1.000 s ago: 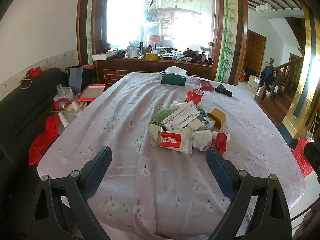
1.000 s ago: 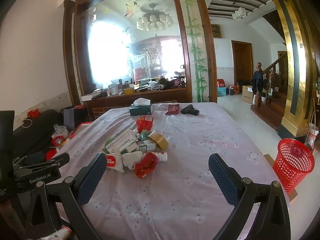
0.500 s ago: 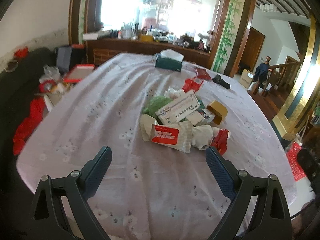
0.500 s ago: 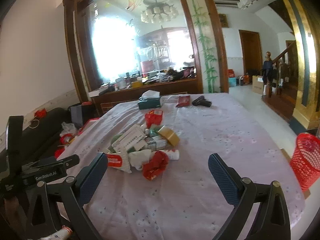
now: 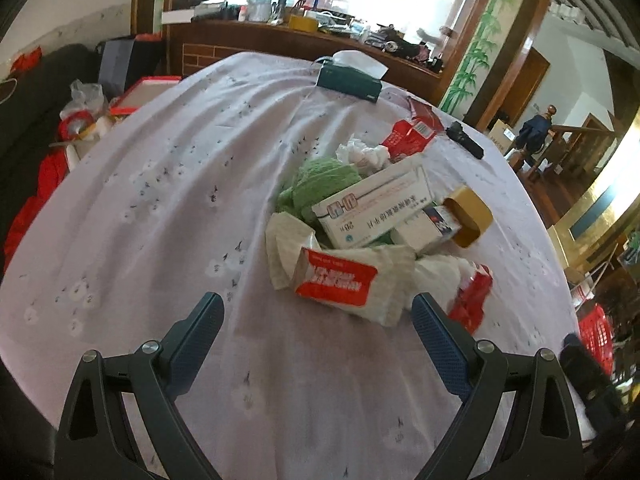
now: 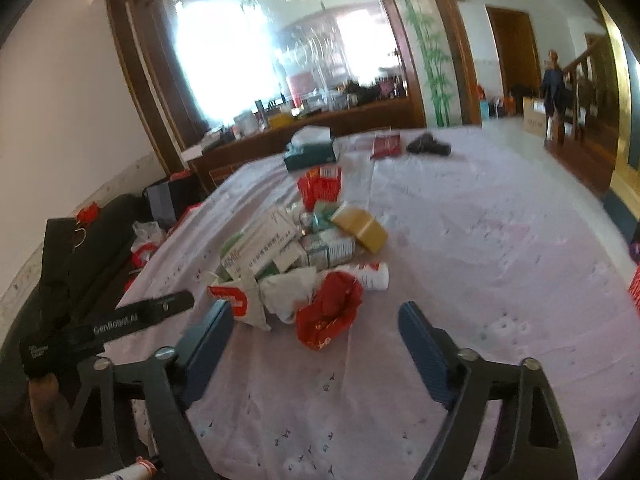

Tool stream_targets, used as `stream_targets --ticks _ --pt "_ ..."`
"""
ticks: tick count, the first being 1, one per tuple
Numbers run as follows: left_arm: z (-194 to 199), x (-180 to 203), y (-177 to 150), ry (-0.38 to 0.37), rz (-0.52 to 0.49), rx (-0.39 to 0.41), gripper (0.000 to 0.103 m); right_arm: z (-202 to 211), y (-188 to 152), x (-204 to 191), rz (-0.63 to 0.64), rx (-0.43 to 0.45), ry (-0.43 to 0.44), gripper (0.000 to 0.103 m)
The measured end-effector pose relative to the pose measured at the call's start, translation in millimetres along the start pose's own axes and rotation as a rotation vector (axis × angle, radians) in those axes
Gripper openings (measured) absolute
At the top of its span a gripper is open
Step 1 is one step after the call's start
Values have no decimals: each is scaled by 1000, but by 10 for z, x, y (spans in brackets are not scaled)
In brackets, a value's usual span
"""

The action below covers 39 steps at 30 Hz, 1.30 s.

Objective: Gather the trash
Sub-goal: 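Grasp the white tissue packet with the left gripper while the right gripper grasps the red wrapper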

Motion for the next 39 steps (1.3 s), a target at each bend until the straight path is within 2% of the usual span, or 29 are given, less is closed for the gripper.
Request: stream_targets --ticks 4,8,12,20,22,26,28,30,33,34,35,36,39 --pt "-260 -36 81 16 21 -55 94 -278 -77 63 -54 -66 53 71" --pt "-457 -78 131 -17 89 -131 94 -474 -122 165 -110 -105 69 71" --pt "-588 -148 247 -31 183 -155 94 -624 -130 234 -133 -130 76 71" --pt "-798 -170 374 20 241 -176 93 -845 -145 339 -179 -166 99 64" --pt "-853 -160 368 32 244 -189 88 -886 -157 368 -199 -175 103 62" --pt "-926 -168 301 44 249 -230 68 -974 -177 396 -224 -190 113 56" --pt "-920 -206 274 55 247 -231 61 -1006 -202 396 -240 -200 130 52" --pt "-893 -239 256 70 230 -230 49 -1034 -214 388 -249 -206 146 51" --pt "-841 -314 228 58 237 -241 42 -1074 -225 365 -252 -214 161 51" --pt "-820 -343 215 52 241 -246 42 -1088 -232 356 -252 -217 166 47" --pt "-802 -362 205 51 243 -249 41 -1099 -241 339 -246 -224 172 34" --pt "-779 -377 190 46 243 -250 39 -1115 -251 327 -248 -232 179 28" --pt "-722 -366 148 41 227 -242 36 -1085 -279 295 -233 -228 182 23"
Point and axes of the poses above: each gripper's, at about its wrist camera, not at the fingertips, and z roughly against the way its jaws point, x to its right, y to its top, the point moved 6 cm from there along -z, roughly the way its jaws point, and after that the axes turned 11 degrees about z, right-handed, at the moved point
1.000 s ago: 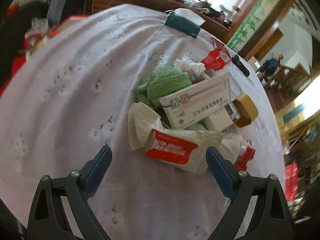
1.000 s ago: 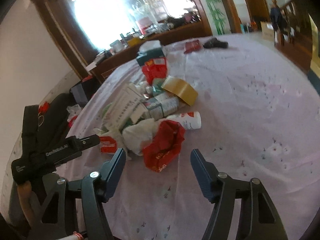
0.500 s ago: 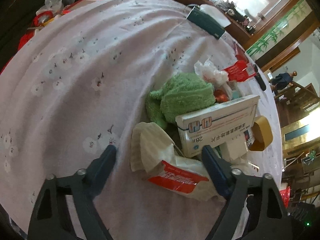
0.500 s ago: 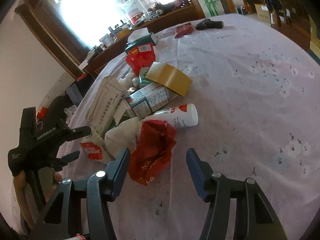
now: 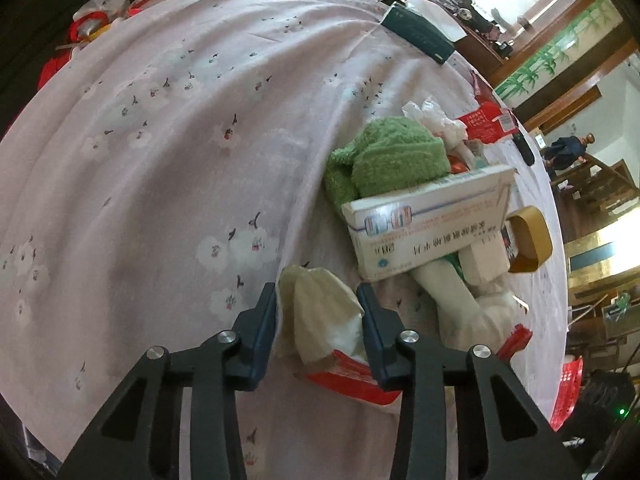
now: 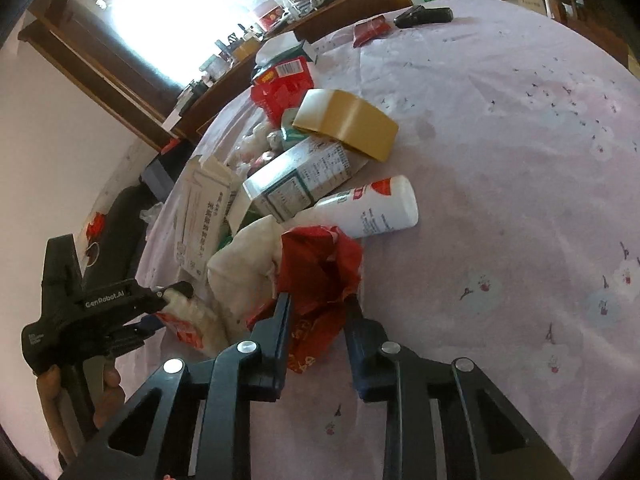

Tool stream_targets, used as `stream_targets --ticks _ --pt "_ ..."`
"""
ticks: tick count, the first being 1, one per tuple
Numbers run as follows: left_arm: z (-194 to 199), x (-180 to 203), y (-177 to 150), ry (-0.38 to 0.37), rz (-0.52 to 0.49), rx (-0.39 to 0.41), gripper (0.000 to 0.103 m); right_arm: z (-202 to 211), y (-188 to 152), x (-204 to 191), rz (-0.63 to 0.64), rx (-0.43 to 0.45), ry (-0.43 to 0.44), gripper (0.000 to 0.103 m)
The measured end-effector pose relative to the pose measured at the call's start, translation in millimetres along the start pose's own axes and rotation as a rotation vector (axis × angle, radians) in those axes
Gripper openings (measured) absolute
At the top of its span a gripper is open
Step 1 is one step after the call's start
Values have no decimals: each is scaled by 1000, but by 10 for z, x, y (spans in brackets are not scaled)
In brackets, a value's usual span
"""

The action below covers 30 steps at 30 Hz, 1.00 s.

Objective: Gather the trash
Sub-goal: 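Grasp the white tissue packet with the left gripper while the right gripper grasps the red wrapper, then lift the tissue packet and red wrapper and carry both toward the red wastebasket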

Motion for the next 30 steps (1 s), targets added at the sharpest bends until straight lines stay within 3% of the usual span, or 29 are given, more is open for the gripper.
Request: stream_targets --ticks 2,5,11,19,26,28,29,30 --pt "44 -2 -35 -10 -5 11 30 31 -16 -10 7 8 -3 18" --pt "92 11 -58 -13 -22 27 28 89 -24 -13 12 22 -4 7" --pt "261 44 -118 -4 -77 77 27 247 -23 -66 35 63 -19 6" --pt "292 13 -256 -2 -113 53 24 287 -40 -78 37 74 -21 6" --pt "301 48 -300 10 -145 80 23 315 -62 -79 38 80 -16 6" --pt "301 43 -300 14 -137 64 33 314 -61 -80 38 81 -17 6" --pt "297 46 -304 10 -131 54 44 314 -61 -81 37 81 -15 6" --pt "297 53 -318 3 -131 49 45 312 -60 -85 38 79 -11 6"
Point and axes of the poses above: each gripper's, at about its wrist camera, not at the fingertips, and z roughly against the way its jaws point, x to its right, y to its top, the point moved 6 cm from there along -z, roughly the way its jaws point, and after that the axes turned 11 degrees about z, right-handed, at the moved point
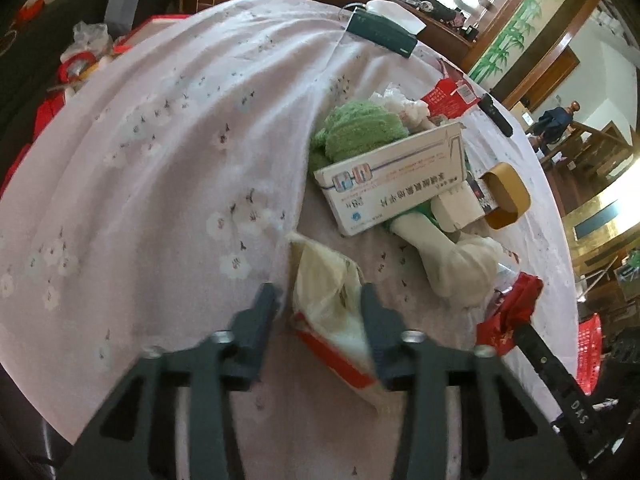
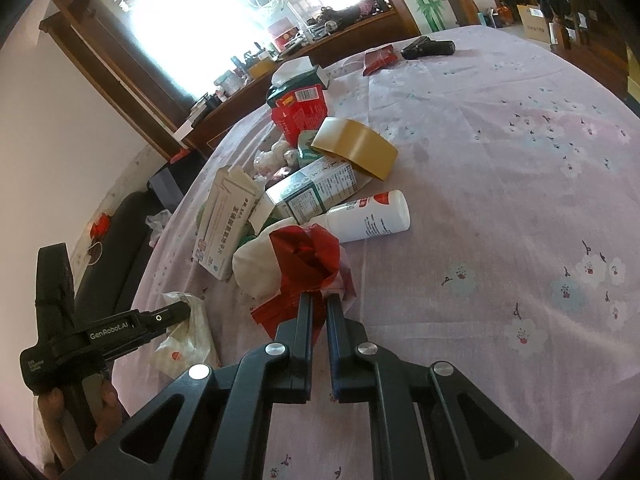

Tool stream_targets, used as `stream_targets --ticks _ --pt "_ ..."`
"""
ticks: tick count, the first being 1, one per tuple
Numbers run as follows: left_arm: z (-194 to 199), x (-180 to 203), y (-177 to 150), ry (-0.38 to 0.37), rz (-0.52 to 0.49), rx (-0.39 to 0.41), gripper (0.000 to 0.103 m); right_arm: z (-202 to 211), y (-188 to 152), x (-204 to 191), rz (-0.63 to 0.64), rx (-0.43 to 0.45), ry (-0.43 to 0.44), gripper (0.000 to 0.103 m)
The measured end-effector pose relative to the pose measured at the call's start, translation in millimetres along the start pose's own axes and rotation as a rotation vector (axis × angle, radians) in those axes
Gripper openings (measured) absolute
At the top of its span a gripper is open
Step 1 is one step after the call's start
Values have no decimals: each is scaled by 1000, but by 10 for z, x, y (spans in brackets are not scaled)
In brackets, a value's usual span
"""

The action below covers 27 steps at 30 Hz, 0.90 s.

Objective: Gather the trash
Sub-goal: 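Lift the tissue packet and red wrapper and carry both toward the red wastebasket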

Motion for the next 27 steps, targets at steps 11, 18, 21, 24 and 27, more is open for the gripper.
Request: stream_targets --ticks 11,18,21,24,27 --pt "-18 25 -93 1 23 -21 33 -29 3 17 3 -9 3 6" --pt "189 87 -115 -35 -13 19 22 -13 20 39 0 4 -2 6" --pt "288 142 -174 -44 -71 57 22 -4 22 42 4 7 -2 6" --pt "357 171 -215 -71 -86 72 22 23 31 50 4 15 -4 6" --pt "406 227 -261 -81 -122 85 22 55 38 60 1 23 -6 6"
Point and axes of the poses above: each gripper's, at about its wrist camera, not at the fingertips, and z roughly against the way its jaws point, x to its right, y to its top, the point moved 6 cm from there along -z, roughly the way its jaws point, and after that the axes turned 11 degrees about z, right-handed, at the moved point
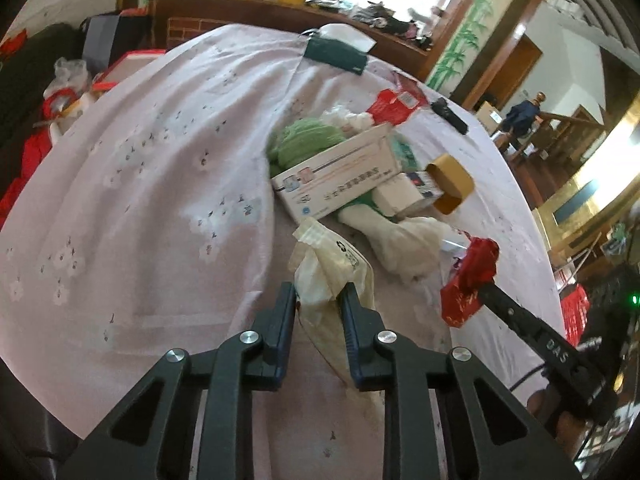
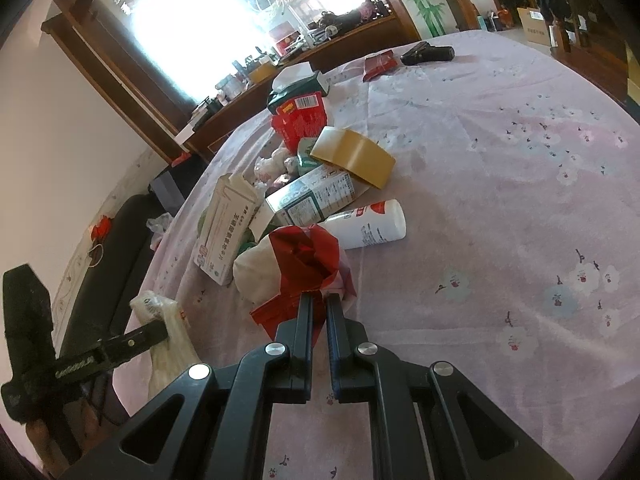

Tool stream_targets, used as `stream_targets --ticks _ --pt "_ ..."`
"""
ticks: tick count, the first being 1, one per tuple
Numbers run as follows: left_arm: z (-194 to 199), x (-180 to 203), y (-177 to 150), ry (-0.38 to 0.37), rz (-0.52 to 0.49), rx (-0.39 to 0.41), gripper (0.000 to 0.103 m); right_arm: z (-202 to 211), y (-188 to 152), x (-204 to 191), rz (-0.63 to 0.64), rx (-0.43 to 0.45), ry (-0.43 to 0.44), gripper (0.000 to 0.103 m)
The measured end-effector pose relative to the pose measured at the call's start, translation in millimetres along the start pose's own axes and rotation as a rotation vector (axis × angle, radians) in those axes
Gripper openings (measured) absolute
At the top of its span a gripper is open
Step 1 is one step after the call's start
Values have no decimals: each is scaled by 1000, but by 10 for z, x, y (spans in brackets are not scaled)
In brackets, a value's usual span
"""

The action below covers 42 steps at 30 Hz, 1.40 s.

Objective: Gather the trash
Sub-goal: 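Lift the tissue packet and red wrapper and carry both toward the red wastebasket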

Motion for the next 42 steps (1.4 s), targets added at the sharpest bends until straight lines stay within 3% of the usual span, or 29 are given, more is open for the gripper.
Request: stream_targets --ticks 3,10,17,29,42 --pt "9 62 -71 -23 -10 -7 19 33 7 3 -2 5 0 6" --pt "220 376 -50 -95 -59 63 17 276 45 5 7 66 -3 6" --pt "438 929 -38 -200 -127 96 17 957 96 78 -5 197 -46 6" --pt "737 2212 -521 -416 -315 62 17 2446 -11 377 -29 438 -241 6" --pt "888 3632 -1166 -605 -507 -21 17 3793 -359 1078 -121 599 -520 6"
Point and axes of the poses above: each gripper's, at about its wrist camera, not at the fingertips, and z roughly against the way its jaws point, x to its right, y to its top, the point moved 6 cm from there along -z, roughly the way its jaws point, and after that the axes turned 11 degrees about z, right-handed, at the moved point
